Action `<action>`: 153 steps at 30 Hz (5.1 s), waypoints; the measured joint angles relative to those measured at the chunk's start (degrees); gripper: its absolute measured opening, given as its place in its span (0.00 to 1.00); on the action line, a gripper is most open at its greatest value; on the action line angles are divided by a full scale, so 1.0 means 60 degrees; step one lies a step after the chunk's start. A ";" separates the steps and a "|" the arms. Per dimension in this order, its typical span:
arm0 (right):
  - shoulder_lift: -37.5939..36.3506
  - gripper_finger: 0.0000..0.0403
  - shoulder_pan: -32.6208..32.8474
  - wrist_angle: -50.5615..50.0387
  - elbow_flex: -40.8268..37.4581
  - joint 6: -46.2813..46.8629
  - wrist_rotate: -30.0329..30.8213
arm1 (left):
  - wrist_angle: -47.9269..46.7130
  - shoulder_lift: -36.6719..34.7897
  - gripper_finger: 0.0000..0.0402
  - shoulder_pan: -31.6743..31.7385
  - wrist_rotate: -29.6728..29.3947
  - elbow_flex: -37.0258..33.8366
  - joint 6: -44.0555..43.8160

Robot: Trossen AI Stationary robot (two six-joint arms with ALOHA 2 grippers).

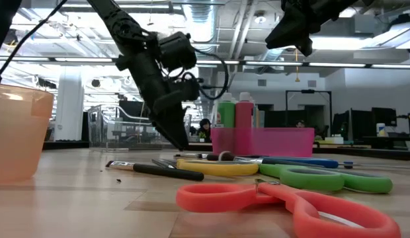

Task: Pick & Place Paint Supplies
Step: Put the black paint brush into the transparent bin

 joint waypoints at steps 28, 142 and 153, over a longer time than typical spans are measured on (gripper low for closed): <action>0.0000 0.17 0.0000 -0.0025 0.0000 0.0010 0.0000 | -0.0237 0.0052 0.01 -0.0058 -0.0386 -0.0050 -0.0450; -0.0178 0.17 -0.0022 0.1471 0.0000 -0.0503 0.0036 | -0.3650 -0.3570 0.01 0.2426 -0.1650 0.0000 -0.4764; -0.0178 0.17 -0.0022 0.1471 0.0000 -0.0598 0.0040 | -0.4726 -0.3562 0.01 0.2498 -0.2055 0.0000 -0.5259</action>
